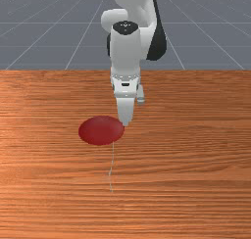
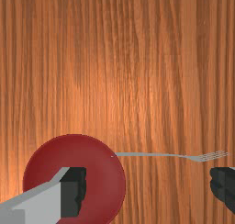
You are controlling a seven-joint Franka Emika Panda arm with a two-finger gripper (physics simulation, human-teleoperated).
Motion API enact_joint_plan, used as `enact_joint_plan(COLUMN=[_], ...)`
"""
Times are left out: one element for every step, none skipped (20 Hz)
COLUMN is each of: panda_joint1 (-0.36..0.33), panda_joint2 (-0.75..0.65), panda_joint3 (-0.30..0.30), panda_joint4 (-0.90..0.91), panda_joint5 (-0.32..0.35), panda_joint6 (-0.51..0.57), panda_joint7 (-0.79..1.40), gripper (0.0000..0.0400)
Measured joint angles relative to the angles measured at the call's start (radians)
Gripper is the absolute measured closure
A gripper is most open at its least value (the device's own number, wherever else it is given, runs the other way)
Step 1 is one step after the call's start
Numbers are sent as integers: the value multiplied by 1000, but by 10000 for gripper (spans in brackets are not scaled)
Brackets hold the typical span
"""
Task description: Put the fork on the plate
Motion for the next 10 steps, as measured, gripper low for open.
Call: enact_joint_plan(panda_joint1=[0,2,2,2,15,17,17,19,23,28], panda_joint2=[0,-2,-3,-4,-74,-124,-149,-159,-157,-152], panda_joint3=[0,-3,-5,-6,-39,-71,-99,-122,-139,-153], panda_joint4=[0,-2,-3,-4,-87,-126,-139,-140,-131,-121], panda_joint5=[0,4,7,9,13,24,42,65,100,141], panda_joint6=[0,-3,-4,-6,-39,-80,-118,-153,-188,-218], panda_joint7=[0,18,29,36,188,343,504,669,834,996], gripper=[151,92,56,34,176,263,316,349,369,381])
